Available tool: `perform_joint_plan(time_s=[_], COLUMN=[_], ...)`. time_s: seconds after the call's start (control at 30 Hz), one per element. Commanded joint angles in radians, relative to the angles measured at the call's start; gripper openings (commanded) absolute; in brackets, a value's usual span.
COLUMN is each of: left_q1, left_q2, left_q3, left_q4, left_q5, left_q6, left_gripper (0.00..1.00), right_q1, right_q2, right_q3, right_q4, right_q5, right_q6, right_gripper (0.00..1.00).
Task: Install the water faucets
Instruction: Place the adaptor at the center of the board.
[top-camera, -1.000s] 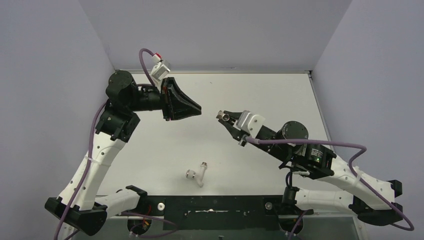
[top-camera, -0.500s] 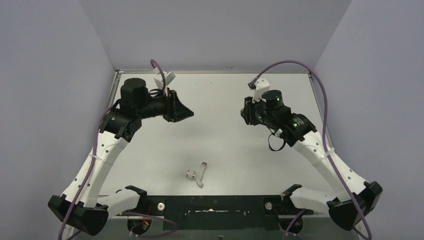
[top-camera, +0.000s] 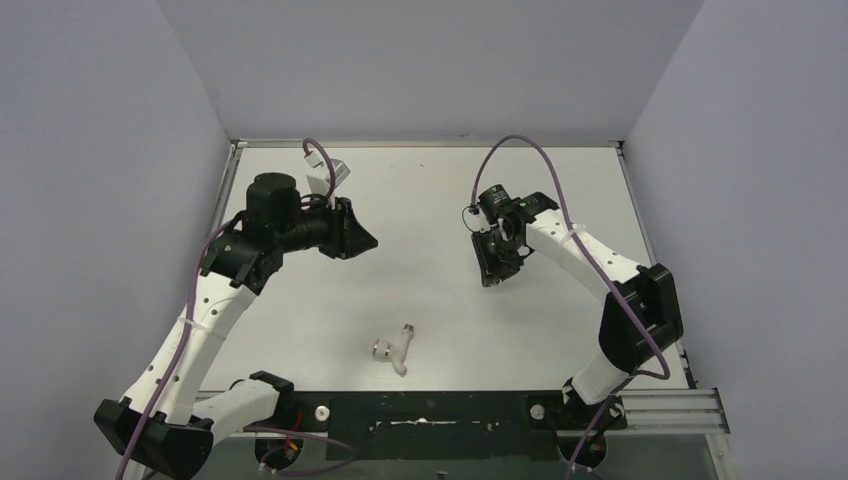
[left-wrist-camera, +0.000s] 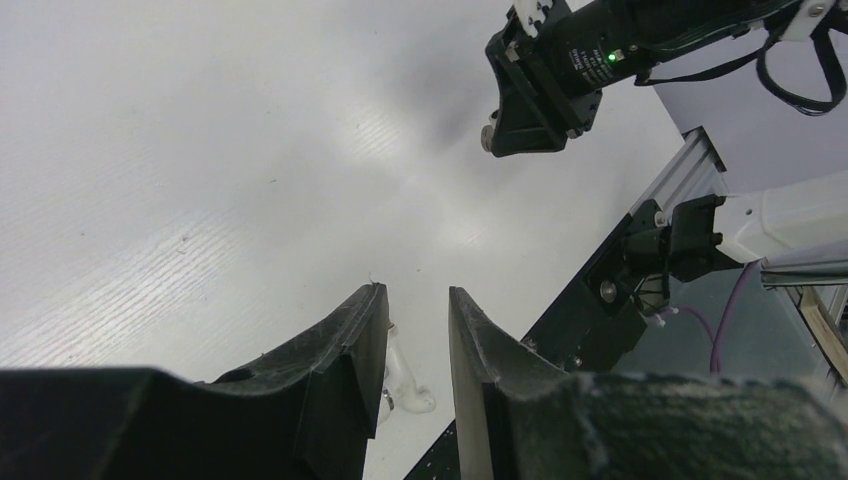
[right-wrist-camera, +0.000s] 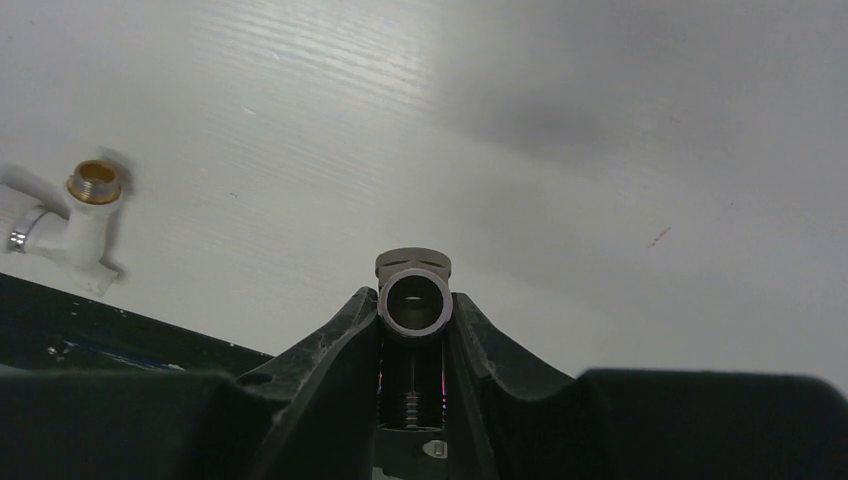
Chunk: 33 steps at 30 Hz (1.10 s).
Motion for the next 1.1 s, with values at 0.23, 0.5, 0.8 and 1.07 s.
perform_joint_plan(time_s=[0.23, 0.5, 0.8, 1.07], left_q1=[0.002, 0.002, 0.002, 0.002], left_q2=[-0.041, -0.037, -0.034, -0.033], left_q3=[-0.026, -0.022, -0.016, -0.016], left_q4=[0.030, 0.029, 0.025, 0.023], left_q5=[0.002, 0.001, 0.000, -0.003], left_q6=[0.032, 0.032, 0.034, 0.035], left_gripper=[0.28, 0.28, 0.28, 0.28], right_q1=[0.042, 0.058, 0.058, 0.058], right_q2=[0.176, 0.269, 0.299, 0.299], right_q3=[0.014, -0.015, -0.032, -0.028], right_q4=[-0.031, -0.027, -0.002, 0.019], right_q5=[0.014, 0.049, 0.048, 0.029], right_q6=[-0.038, -0.058, -0.058, -0.058], right_gripper=[0.02, 0.06, 0.21, 0.50])
